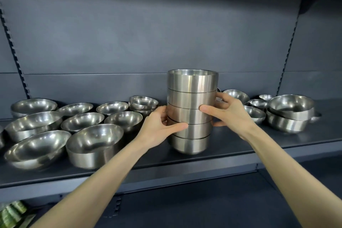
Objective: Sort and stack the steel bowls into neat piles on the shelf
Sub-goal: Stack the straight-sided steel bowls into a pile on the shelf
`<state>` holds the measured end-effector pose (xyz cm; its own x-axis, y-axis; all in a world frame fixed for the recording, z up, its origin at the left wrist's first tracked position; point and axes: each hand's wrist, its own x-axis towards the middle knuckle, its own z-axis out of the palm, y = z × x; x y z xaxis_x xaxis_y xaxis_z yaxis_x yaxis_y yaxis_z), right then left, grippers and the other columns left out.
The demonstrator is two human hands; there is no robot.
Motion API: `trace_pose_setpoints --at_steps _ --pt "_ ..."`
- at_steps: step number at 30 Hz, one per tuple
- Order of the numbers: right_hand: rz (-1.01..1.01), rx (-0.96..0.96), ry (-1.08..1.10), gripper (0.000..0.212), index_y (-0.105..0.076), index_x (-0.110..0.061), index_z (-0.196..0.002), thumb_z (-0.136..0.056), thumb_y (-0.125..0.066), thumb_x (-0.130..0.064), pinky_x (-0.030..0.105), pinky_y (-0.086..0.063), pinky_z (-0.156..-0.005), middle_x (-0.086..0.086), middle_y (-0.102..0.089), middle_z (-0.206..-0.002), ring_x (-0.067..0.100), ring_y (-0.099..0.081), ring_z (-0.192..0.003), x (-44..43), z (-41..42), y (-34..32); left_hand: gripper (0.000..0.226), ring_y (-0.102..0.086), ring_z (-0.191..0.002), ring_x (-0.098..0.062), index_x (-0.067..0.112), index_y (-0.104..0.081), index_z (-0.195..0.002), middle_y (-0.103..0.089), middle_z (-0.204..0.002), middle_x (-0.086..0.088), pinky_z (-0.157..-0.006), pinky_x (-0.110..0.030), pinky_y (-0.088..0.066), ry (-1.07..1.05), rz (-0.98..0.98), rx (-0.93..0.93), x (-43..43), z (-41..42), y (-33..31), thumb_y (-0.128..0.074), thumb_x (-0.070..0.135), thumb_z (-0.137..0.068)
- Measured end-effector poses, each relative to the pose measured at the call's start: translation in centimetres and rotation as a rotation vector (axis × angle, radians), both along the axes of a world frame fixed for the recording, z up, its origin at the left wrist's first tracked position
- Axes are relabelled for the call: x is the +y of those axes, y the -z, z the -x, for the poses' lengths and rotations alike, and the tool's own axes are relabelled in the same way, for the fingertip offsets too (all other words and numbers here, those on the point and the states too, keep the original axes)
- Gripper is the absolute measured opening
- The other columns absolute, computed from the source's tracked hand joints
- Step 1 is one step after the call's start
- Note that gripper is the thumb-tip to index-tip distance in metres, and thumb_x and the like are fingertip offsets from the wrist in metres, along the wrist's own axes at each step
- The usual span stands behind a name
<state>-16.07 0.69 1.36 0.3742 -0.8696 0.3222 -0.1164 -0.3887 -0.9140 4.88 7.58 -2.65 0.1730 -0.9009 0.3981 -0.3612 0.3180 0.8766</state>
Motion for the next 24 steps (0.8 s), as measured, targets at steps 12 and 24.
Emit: trace_pose_setpoints --at_steps 12,24 --pt "0.008 -0.008 -0.056 0.105 -0.050 -0.022 -0.132 -0.038 -0.082 -0.056 0.035 -0.060 -0.074 -0.008 -0.072 -0.104 0.005 -0.071 -0.082 -9.5 4.7 -0.1 0.042 -0.056 -0.103 0.013 0.038 -0.056 -0.100 -0.065 -0.103 0.023 -0.095 -0.013 -0.039 -0.109 0.018 0.028 -8.5 5.8 0.9 -0.083 0.028 -0.069" --pt "0.002 0.002 -0.092 0.105 -0.054 -0.026 -0.127 -0.035 -0.085 -0.064 0.044 -0.061 -0.076 -0.009 -0.075 -0.097 0.005 -0.071 -0.079 -14.7 4.7 0.3 0.043 -0.061 -0.096 0.001 0.026 -0.056 -0.111 -0.067 -0.102 0.013 -0.084 -0.006 -0.043 -0.136 0.031 0.020 -11.4 6.7 0.5 -0.079 0.018 -0.076"
